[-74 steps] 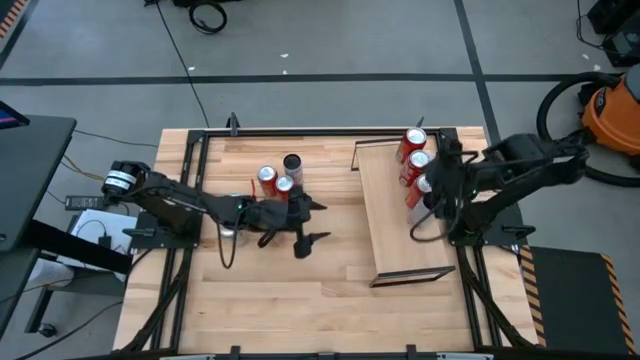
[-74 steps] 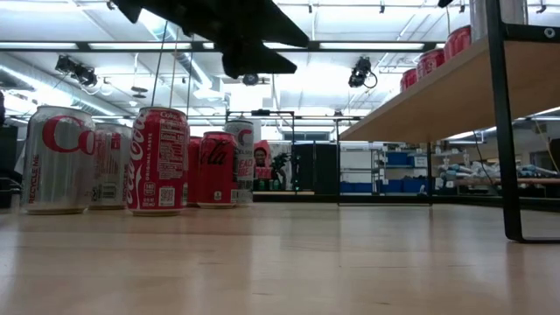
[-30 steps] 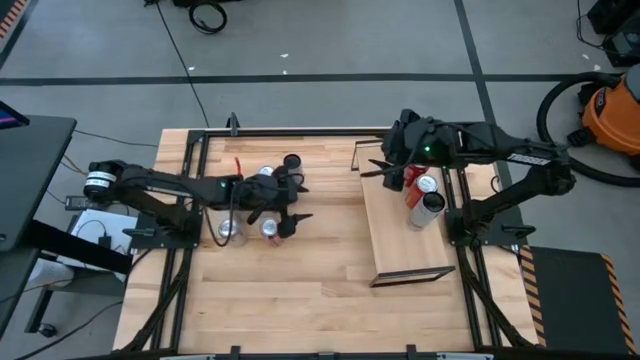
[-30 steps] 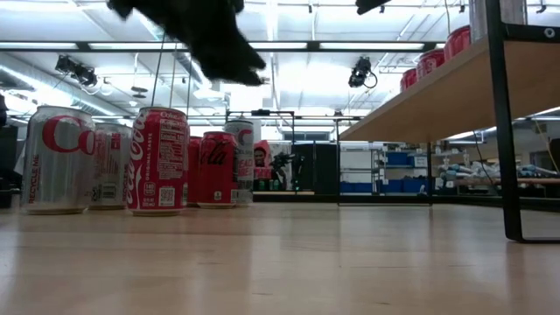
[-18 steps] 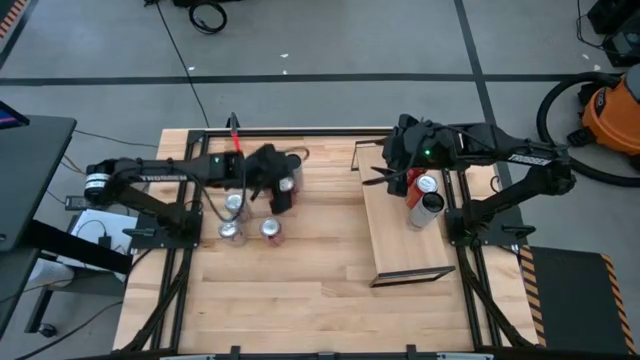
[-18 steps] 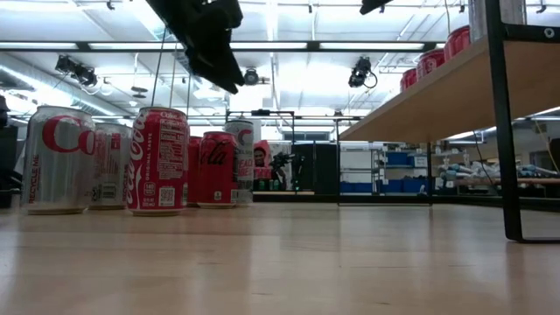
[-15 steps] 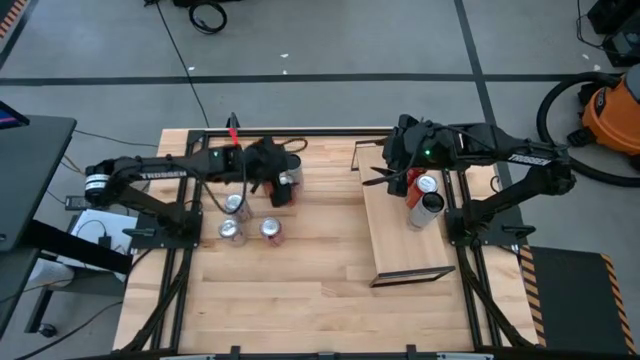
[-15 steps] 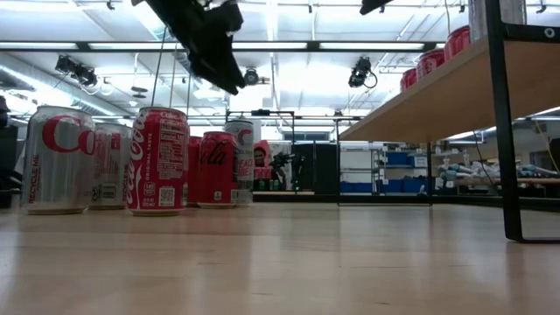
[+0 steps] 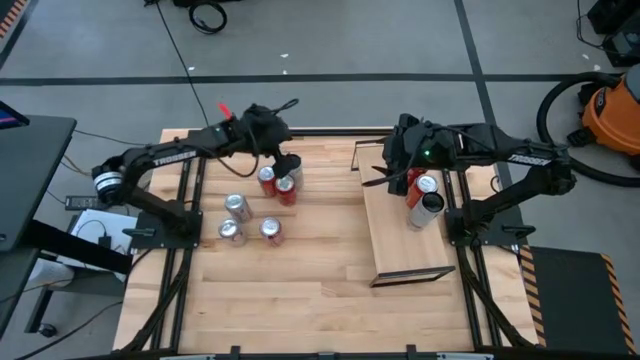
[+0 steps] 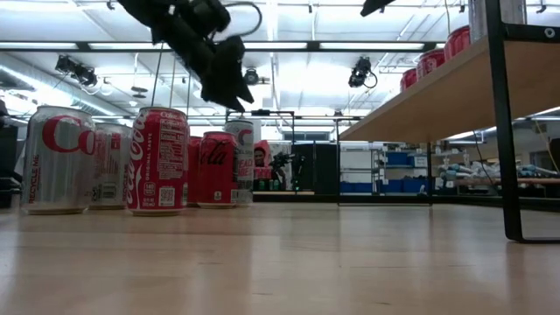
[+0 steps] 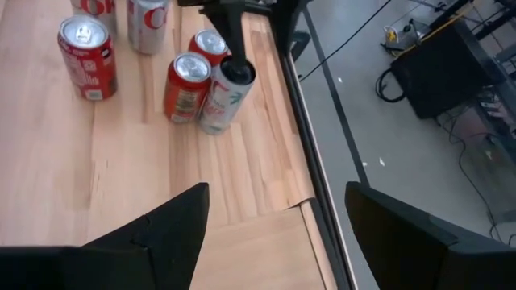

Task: Place canned beverage on shelf
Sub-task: Put the white pink soda can on the shelf aligned with the other white pink soda can

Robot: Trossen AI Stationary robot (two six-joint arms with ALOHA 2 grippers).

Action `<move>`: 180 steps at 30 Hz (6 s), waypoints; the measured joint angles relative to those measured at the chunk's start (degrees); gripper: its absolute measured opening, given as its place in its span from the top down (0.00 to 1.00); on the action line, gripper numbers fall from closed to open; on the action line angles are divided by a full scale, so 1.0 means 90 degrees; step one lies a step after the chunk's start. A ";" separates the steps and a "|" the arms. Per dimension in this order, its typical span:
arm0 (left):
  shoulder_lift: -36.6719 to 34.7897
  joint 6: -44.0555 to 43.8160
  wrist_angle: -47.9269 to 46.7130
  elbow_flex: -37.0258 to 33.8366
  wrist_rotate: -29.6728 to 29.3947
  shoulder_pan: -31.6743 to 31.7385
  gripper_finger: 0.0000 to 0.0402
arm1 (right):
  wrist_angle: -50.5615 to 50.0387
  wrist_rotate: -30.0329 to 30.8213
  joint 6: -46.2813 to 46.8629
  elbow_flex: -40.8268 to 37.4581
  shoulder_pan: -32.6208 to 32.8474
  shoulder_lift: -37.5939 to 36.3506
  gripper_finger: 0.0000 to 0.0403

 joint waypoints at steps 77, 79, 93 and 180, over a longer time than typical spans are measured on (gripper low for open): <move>0.0182 0.0237 0.0610 -0.0901 -0.0097 -0.0270 0.37 | 0.0515 -0.0436 0.0713 -0.0841 0.0000 -0.0610 0.26; 0.0184 0.0174 0.0612 -0.0774 -0.0238 -0.0374 0.37 | 0.0513 -0.0452 0.0764 -0.0862 0.0039 -0.0610 0.26; 0.0340 -0.1445 -0.0480 0.1021 -0.0869 -0.1803 0.36 | 0.0372 0.0056 0.0947 -0.0863 0.0359 -0.0630 0.26; 0.4616 -0.2077 -0.2207 0.7538 -0.2566 -0.4111 0.32 | 0.0863 -0.0577 0.0116 -0.0819 0.0336 -0.2096 0.26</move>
